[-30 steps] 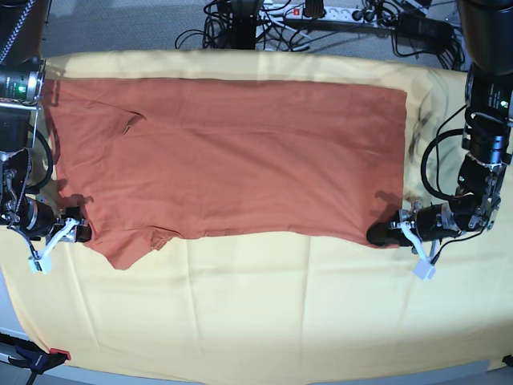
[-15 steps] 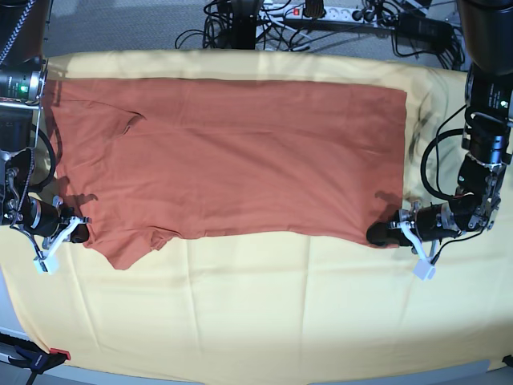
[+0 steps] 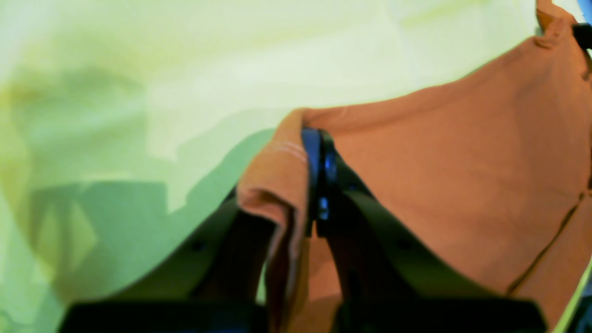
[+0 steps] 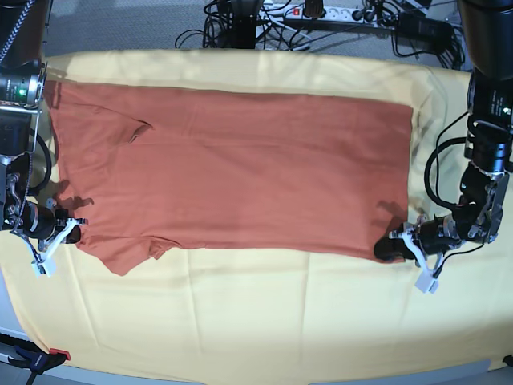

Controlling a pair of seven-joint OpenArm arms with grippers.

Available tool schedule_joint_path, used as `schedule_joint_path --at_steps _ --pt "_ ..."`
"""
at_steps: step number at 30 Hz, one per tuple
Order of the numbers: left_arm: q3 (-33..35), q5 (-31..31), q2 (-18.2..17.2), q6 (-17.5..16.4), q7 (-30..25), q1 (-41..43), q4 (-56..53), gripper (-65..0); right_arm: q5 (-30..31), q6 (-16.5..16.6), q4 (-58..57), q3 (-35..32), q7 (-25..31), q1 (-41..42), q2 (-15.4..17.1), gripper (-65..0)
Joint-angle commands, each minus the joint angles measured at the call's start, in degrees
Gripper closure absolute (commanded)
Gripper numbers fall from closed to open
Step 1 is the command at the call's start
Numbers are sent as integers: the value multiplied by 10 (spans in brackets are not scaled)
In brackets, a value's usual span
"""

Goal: Fold the T-shirt properly
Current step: 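Lift the hem and fold it toward the collar edge with both grippers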

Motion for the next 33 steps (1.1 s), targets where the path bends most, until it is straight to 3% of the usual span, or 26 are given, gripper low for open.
schedule_joint_path --at_steps 1,5,12,24,33 --pt "-4 4 -9 -4 -24 -21 7 0 3 -8 7 3 18 19 14 0" --pt "-4 37 -5 -4 -52 -22 7 0 -21 -30 7 3 50 20 13 0" --pt "-4 40 3 -4 -53 -25 7 0 -28 -34 7 3 60 20 13 0" --pt "-4 28 2 -4 -50 -35 9 0 -6 64 19 3 60 35 17 0" --pt "-36 52 1 -4 -48 6 98 0 24 64 27 3 60 15 37 0"
